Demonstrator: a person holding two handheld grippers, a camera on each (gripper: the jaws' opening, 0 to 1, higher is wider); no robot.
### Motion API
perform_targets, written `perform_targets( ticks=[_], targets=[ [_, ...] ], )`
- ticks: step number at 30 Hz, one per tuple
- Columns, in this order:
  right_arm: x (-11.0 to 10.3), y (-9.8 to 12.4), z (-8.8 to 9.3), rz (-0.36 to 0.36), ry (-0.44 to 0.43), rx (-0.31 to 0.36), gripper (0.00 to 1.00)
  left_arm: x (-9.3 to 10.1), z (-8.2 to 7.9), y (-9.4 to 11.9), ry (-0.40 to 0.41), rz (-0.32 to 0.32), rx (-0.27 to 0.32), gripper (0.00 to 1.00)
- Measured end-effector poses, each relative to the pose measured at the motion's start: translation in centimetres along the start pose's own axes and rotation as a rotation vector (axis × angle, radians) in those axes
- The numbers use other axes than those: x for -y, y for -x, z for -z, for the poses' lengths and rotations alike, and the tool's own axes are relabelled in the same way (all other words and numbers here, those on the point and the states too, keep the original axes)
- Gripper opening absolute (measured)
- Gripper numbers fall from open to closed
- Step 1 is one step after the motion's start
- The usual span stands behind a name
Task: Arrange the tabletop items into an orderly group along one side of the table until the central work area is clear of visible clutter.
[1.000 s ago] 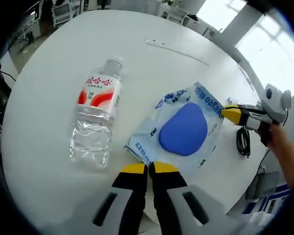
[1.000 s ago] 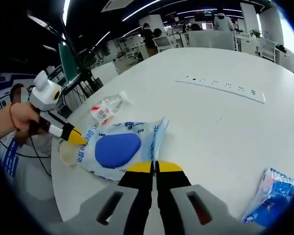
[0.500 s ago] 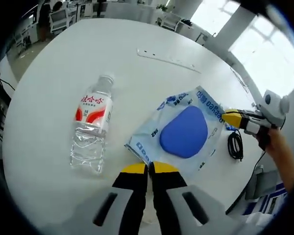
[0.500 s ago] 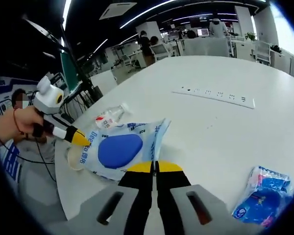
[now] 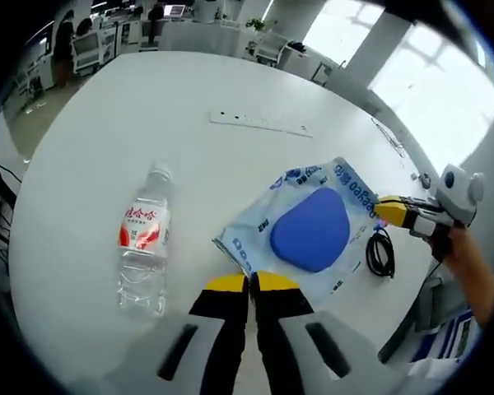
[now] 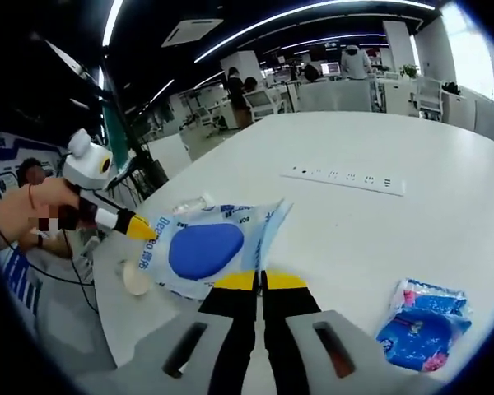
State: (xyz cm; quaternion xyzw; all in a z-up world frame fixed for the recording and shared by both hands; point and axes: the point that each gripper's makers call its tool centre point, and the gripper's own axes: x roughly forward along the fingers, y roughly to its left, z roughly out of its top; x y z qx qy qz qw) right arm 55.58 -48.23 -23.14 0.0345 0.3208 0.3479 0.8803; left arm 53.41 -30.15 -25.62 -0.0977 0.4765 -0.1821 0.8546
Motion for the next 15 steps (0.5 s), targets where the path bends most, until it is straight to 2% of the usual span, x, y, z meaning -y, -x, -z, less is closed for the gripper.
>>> perform_targets(
  ticks=[7, 15],
  targets=[
    [0.5, 2.0, -0.4, 0.041, -0.017, 0.039, 0.00, 1.5, -2.1, -0.1, -0.035, 0.027, 0.026, 0.00],
    [1.8, 4.2, -0.2, 0.109, -0.047, 0.071, 0.00, 3.9, -3.5, -0.7, -0.077, 0.066, 0.036, 0.00]
  ],
)
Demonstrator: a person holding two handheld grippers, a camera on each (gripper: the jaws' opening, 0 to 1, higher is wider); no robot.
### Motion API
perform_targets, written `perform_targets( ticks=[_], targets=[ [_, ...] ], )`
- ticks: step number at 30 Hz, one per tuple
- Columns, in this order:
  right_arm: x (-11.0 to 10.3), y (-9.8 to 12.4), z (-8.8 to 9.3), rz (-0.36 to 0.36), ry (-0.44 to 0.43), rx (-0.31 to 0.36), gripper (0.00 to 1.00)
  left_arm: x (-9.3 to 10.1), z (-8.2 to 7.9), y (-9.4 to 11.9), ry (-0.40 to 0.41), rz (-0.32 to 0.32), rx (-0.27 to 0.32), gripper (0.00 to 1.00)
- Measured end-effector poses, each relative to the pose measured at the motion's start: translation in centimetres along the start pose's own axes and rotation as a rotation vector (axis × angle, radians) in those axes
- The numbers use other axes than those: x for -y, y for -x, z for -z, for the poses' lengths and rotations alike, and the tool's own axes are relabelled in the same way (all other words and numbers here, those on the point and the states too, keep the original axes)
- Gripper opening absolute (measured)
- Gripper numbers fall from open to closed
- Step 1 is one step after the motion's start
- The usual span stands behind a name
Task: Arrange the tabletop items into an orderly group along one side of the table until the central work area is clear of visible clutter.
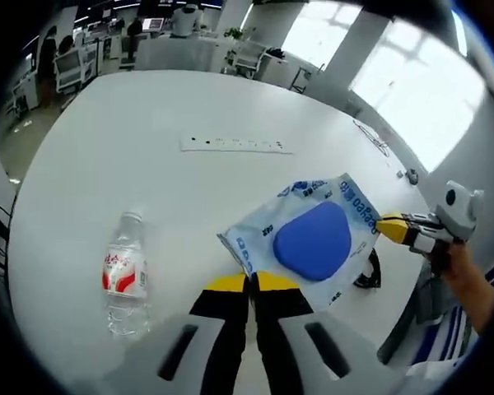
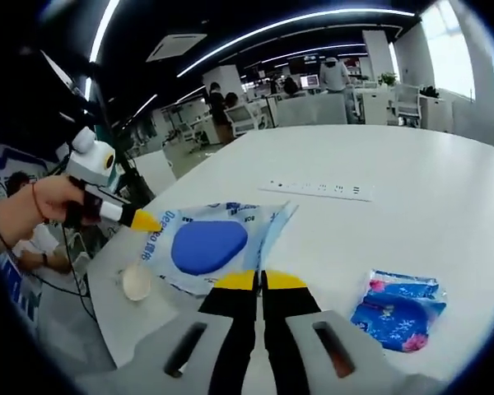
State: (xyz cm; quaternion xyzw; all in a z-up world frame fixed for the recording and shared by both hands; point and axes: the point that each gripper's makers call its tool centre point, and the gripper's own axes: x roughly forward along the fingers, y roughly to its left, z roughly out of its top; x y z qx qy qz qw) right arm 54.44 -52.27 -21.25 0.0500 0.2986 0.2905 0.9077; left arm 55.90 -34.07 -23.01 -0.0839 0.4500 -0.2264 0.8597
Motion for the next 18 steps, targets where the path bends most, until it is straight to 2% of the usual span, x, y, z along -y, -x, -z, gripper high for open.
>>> perform_targets(
  ticks=[8, 18],
  targets=[
    [1.9, 1.0, 1.0, 0.060, -0.026, -0.001, 0.00, 1.6, -0.9, -1.8, -0.036, 0.035, -0.010, 0.00],
    [4.0, 0.0, 2.9, 0.117, -0.046, -0.039, 0.00, 1.7, -0.8, -4.6, -0.068, 0.051, -0.032, 0.00]
  ],
)
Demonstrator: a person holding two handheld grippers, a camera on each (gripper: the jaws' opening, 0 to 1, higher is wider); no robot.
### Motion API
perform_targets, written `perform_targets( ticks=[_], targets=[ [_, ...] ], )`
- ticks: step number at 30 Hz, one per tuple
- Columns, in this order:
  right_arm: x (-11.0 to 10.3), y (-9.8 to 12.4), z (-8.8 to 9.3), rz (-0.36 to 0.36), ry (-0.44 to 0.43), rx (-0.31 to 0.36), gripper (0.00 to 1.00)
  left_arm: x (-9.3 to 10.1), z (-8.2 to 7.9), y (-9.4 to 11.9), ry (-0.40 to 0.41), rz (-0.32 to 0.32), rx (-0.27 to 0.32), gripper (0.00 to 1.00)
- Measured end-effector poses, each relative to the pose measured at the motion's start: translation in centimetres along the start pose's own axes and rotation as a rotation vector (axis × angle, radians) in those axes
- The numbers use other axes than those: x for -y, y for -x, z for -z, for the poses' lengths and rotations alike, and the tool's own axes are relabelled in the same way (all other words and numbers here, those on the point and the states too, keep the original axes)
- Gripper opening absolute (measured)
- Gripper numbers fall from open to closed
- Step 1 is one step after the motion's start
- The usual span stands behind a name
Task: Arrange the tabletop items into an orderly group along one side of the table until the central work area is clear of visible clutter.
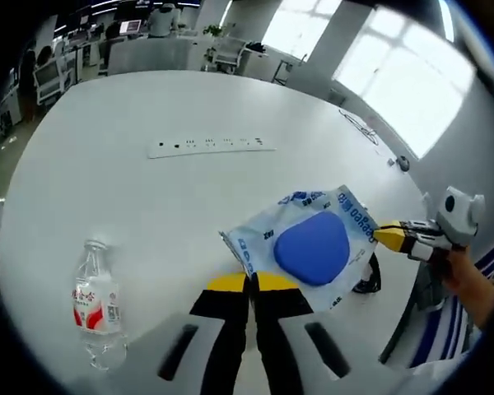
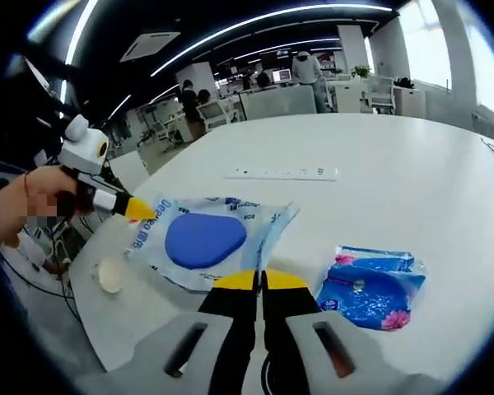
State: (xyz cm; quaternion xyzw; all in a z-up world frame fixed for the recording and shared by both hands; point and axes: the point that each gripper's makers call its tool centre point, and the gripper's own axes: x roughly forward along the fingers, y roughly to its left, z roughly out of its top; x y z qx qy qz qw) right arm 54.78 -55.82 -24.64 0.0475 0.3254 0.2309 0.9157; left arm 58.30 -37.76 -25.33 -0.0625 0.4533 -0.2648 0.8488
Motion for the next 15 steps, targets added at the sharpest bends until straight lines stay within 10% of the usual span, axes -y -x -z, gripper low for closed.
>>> perform_targets(
  ticks=[15],
  targets=[
    [2.5, -2.7, 2.3, 0.077, -0.011, -0.070, 0.00, -1.0, 0.7, -4.6, -0.017, 0.034, -0.028, 0.00]
  ],
)
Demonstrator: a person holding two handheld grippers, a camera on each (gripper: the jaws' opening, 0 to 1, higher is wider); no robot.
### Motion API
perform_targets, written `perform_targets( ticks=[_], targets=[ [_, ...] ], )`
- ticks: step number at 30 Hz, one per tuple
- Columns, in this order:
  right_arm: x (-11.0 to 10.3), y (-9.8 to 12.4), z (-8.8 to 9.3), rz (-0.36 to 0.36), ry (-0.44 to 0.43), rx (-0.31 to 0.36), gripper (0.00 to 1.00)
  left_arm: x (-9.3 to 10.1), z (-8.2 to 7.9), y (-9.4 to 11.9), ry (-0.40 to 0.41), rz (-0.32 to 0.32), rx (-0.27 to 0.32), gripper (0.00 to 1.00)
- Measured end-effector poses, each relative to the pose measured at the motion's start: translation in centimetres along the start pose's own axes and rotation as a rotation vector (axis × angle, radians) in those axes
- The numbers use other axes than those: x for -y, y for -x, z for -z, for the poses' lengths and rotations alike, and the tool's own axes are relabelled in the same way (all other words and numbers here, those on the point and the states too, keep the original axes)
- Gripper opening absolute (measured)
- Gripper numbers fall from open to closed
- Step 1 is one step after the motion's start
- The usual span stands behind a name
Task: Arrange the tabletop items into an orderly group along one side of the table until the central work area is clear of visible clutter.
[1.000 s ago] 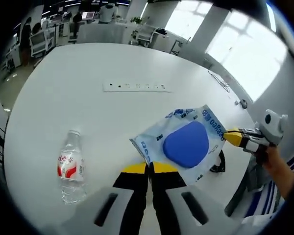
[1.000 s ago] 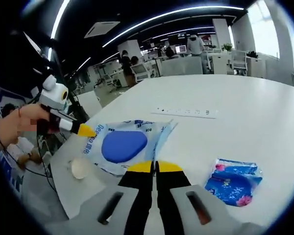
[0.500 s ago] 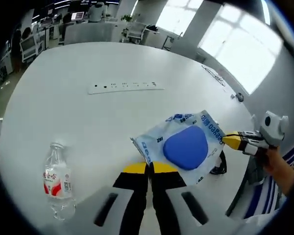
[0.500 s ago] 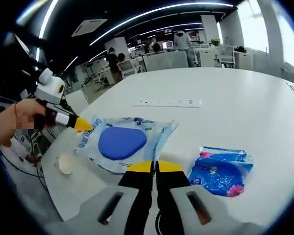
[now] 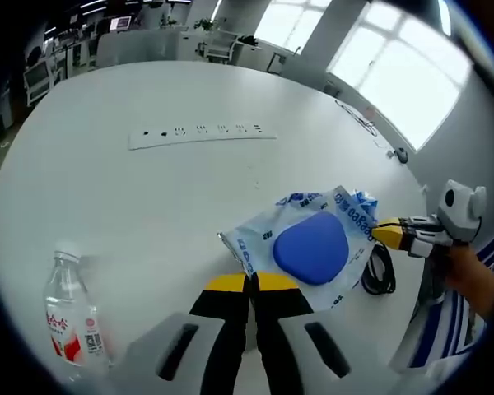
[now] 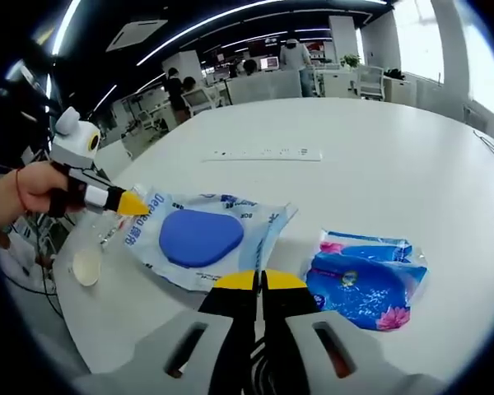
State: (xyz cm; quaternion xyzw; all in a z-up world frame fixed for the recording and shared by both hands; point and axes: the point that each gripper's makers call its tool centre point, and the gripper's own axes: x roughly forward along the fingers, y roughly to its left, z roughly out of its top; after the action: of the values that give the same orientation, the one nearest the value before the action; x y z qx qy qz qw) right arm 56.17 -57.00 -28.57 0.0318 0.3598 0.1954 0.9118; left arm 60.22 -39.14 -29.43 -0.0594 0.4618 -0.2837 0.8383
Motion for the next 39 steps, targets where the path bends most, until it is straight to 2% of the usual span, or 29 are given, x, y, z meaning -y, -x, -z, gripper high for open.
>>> perform_targets(
  ticks=[17, 39],
  targets=[
    [1.5, -1.8, 1.9, 0.029, -0.027, -0.043, 0.00, -0.6, 1.3, -2.2, 0.018, 0.020, -0.009, 0.00],
    [1.7, -2.3, 2.8, 0.039, -0.028, -0.071, 0.01, -1.2, 1.9, -2.6, 0.061, 0.022, 0.002, 0.00]
  ],
)
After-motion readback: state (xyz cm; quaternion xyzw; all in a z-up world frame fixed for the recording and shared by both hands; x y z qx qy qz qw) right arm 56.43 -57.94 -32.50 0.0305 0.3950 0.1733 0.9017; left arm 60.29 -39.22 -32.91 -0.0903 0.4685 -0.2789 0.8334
